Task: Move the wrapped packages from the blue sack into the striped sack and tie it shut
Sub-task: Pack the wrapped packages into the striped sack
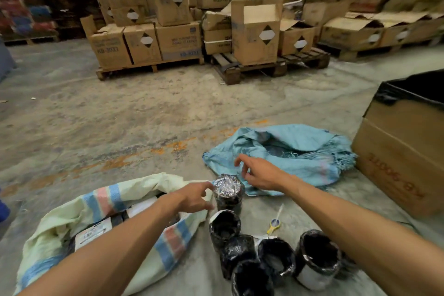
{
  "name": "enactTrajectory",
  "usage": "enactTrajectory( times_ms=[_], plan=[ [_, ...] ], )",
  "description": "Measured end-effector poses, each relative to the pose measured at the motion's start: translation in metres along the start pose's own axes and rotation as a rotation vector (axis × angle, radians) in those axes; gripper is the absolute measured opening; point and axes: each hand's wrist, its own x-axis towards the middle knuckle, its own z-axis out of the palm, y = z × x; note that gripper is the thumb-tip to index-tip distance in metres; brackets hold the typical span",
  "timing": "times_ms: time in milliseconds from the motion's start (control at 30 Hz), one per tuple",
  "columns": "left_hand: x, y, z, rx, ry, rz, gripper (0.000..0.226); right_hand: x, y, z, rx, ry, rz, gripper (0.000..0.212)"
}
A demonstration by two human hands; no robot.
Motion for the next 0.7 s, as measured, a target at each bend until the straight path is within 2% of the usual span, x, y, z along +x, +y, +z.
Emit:
enactTrajectory(
  times_ms=[133,267,433,600,700],
  plan=[
    [0.025,0.020,0.013,0.015,0.099,0.020,0.078,-0.026,0.028,-0.012,0.017,-0.102,0.047,0.039],
    [0.045,0.033,0.035,0.128,0.092,0.039,0.086,-0.062,0.047,-0.013,0.021,-0.214,0.083,0.045],
    [0.064,0.041,0.039,0.146,0.083,0.048,0.088,-0.092,0.054,0.015,-0.002,-0.367,0.095,0.056],
    [0.071,0.038,0.042,0.226,0.056,0.034,0.082,-0.096,0.040,0.041,0.007,-0.407,0.049,0.053],
    [0.075,0.031,0.041,0.197,0.076,0.042,0.078,-0.090,0.022,0.060,-0.043,-0.443,-0.031,0.054]
  ],
)
